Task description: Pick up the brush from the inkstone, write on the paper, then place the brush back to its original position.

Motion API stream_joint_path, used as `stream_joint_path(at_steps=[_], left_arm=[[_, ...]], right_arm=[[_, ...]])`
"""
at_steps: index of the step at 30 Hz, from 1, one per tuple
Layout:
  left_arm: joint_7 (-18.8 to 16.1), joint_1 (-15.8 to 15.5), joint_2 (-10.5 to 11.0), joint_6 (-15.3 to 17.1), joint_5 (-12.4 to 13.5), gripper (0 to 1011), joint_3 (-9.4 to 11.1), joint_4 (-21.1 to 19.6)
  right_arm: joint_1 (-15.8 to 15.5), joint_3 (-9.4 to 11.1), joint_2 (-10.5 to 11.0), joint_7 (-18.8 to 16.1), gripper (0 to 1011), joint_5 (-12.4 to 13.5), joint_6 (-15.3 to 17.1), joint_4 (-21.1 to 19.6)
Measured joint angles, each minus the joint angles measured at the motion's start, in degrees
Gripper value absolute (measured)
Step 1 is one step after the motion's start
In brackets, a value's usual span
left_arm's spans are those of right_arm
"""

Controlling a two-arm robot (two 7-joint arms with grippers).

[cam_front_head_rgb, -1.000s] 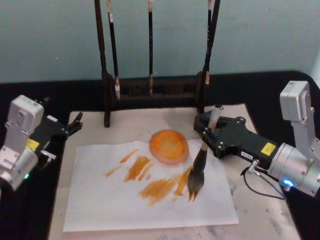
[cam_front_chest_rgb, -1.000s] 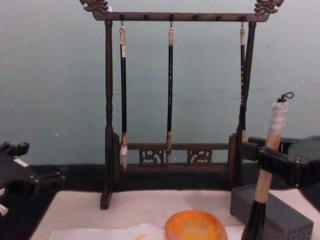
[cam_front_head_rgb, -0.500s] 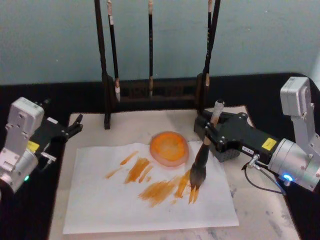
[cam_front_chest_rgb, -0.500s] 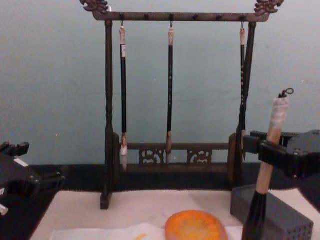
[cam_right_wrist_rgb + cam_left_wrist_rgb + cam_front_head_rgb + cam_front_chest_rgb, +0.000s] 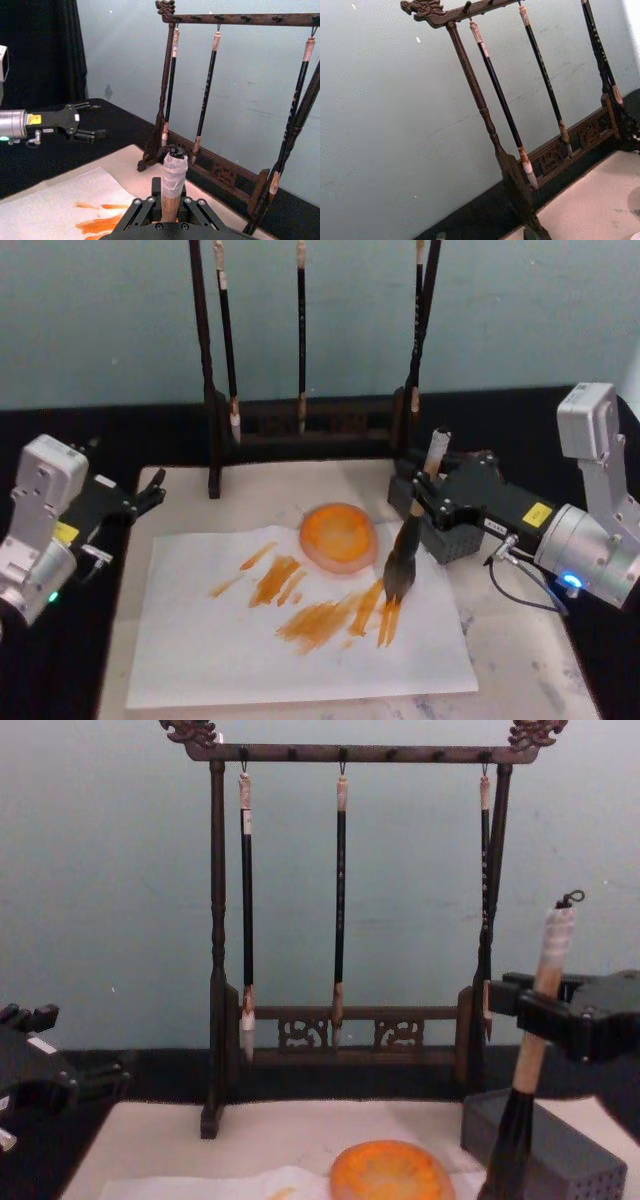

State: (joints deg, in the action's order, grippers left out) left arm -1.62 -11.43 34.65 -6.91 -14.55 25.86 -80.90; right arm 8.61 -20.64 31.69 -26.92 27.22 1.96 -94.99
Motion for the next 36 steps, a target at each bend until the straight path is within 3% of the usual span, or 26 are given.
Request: stream_joint_path(at_steps=[20,36], left_arm=[[0.0,0.0,0.0,0.0,0.0,1001,0.0,0.0],[0.0,0.0,0.0,0.0,0.0,1001,0.0,0.0]], right_arm=[[0.4,0.7,-1.1,1.4,156,-2.9,-0.6,0.1],[-2.4,3.7,-2.3,3.3,156,-1.0,-1.4,-4.4]])
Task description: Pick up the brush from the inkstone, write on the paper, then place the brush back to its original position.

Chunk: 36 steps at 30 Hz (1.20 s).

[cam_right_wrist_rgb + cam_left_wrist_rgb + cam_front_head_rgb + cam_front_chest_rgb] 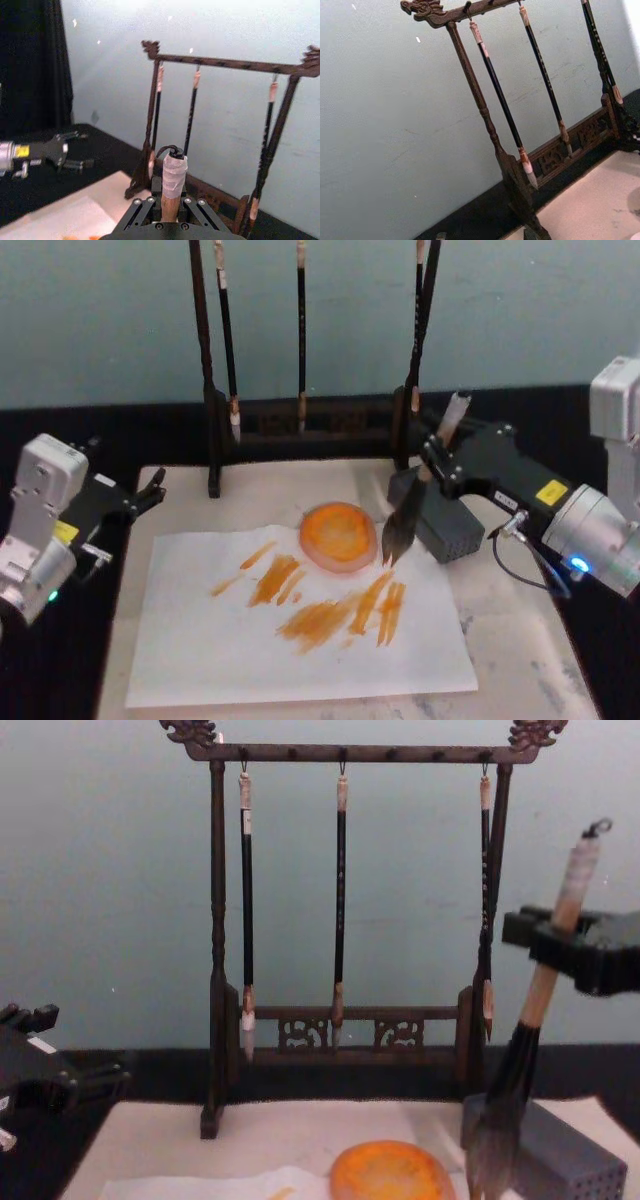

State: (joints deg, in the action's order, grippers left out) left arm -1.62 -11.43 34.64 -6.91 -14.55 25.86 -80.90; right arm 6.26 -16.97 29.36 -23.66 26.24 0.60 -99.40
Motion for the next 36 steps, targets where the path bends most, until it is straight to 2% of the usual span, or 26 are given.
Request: stream_joint_path(at_steps=[9,14,17,18,28,36], left_arm=[[0.0,0.0,0.0,0.0,0.0,1001,0.0,0.0],[0.0,0.0,0.0,0.0,0.0,1001,0.0,0.0],[0.0,0.0,0.0,0.0,0.0,1001,0.0,0.0],[0.0,0.0,0.0,0.0,0.0,1001,0.0,0.0],[0.0,0.0,0.0,0.0,0.0,1001,0.0,0.0],[0.0,0.0,0.0,0.0,0.0,1001,0.0,0.0]], right_arm=[[0.1,2.1,-3.5,3.4,156,3.6,2.2,0.0],[1.6,3.0,-6.0,5.0,156,7.6,5.0,2.1],[3.0,3.4,-7.7,5.8,156,11.3,7.2,4.1],[3.0,3.4,-7.7,5.8,156,11.3,7.2,4.1],[7.0,5.1,-12.4,9.2,156,21.6,14.1,10.7],[9.2,7.3,-16.1,13.4,156,28.1,16.2,15.6]])
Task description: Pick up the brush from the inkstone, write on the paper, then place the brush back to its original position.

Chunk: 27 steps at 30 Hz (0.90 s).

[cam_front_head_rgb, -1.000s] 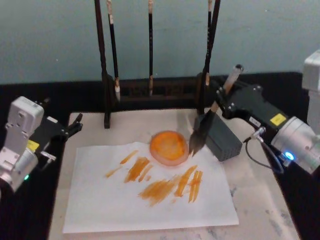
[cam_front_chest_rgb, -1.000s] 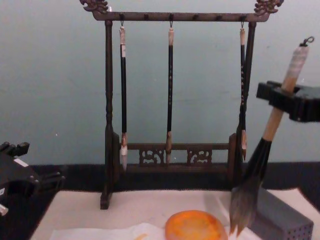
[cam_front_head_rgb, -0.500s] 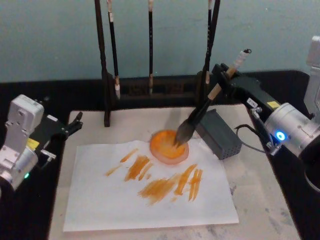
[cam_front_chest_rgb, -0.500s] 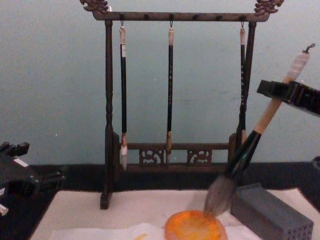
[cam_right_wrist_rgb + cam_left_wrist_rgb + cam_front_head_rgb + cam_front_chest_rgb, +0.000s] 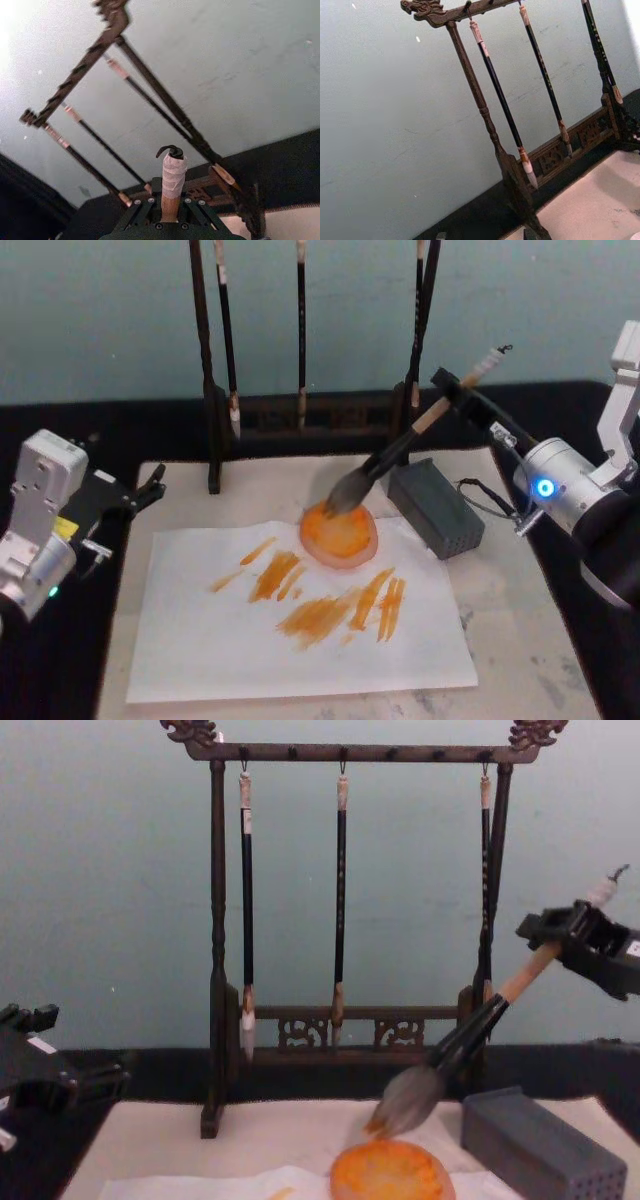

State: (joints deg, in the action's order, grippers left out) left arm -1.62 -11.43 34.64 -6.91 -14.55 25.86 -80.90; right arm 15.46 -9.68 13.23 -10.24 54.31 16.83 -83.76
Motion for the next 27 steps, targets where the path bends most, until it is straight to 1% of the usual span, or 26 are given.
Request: stream_joint_path(at_steps=[4,9,17,27], left_arm=[[0.0,0.0,0.0,0.0,0.0,1001,0.0,0.0],[0.0,0.0,0.0,0.0,0.0,1001,0.0,0.0],[0.0,0.0,0.0,0.0,0.0,1001,0.0,0.0],[0.0,0.0,0.0,0.0,0.0,1001,0.0,0.0]], right_arm=[[0.7,0.7,-1.0,1.5,156,2.0,0.1,1.9],[1.5,0.9,-1.7,2.7,156,3.6,0.2,4.0],[2.6,0.6,-2.0,3.9,156,5.4,0.2,6.9],[4.6,-0.1,-1.7,3.8,156,7.0,-0.2,11.2]])
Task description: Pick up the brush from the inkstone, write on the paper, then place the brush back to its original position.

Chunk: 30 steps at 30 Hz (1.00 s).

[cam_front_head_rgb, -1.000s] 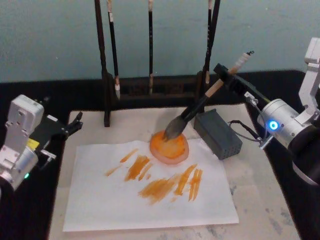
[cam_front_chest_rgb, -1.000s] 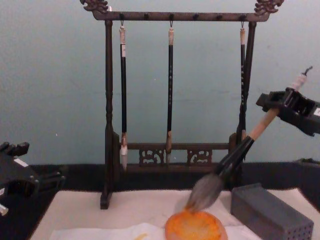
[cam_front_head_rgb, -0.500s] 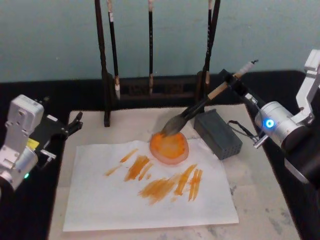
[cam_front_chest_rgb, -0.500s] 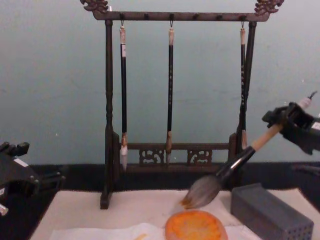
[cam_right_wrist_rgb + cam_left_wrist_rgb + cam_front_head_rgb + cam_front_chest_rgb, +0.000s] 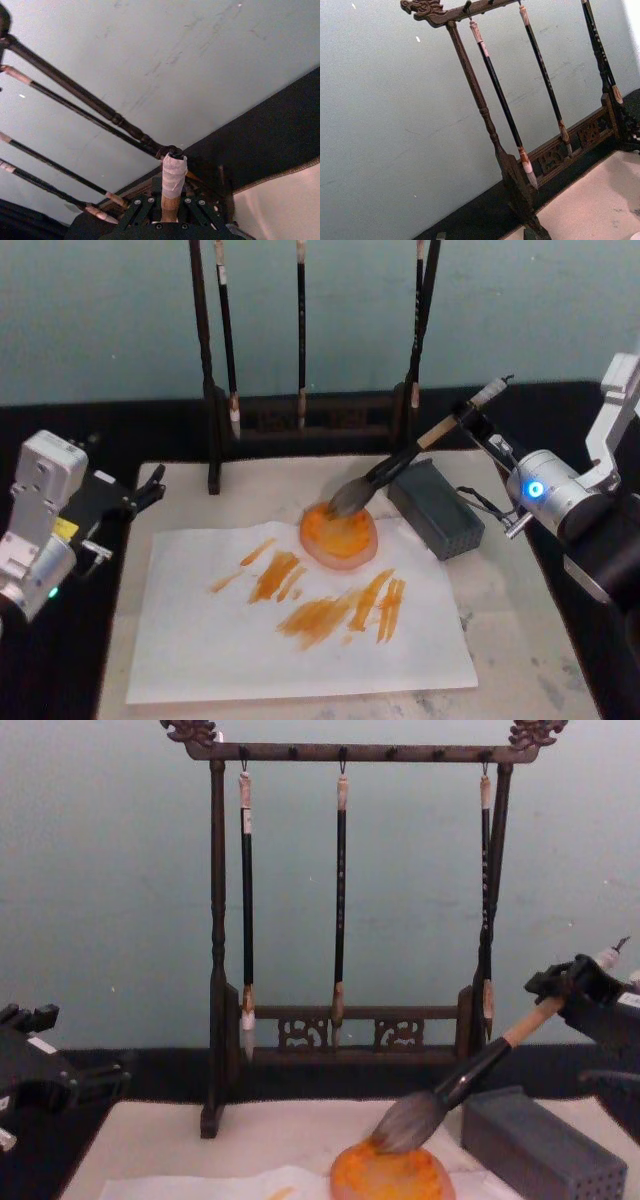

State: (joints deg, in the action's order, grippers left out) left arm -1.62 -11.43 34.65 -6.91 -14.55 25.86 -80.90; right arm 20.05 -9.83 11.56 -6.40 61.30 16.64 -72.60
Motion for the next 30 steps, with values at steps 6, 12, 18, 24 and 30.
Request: stream_joint_path(at_steps=[6,12,18,24,30], left_arm=[[0.0,0.0,0.0,0.0,0.0,1001,0.0,0.0],[0.0,0.0,0.0,0.0,0.0,1001,0.0,0.0],[0.0,0.0,0.0,0.0,0.0,1001,0.0,0.0],[0.0,0.0,0.0,0.0,0.0,1001,0.0,0.0],[0.0,0.0,0.0,0.0,0.0,1001,0.0,0.0]], right_arm=[[1.8,-0.7,0.3,-0.2,156,0.7,-0.4,3.4],[2.4,-1.1,0.4,-0.1,156,2.0,-0.3,4.7],[1.8,-1.6,0.6,0.4,156,3.7,0.3,3.6],[1.5,-2.1,1.0,0.6,156,4.8,0.7,2.8],[1.2,-2.7,1.6,1.4,156,6.0,1.4,2.2]])
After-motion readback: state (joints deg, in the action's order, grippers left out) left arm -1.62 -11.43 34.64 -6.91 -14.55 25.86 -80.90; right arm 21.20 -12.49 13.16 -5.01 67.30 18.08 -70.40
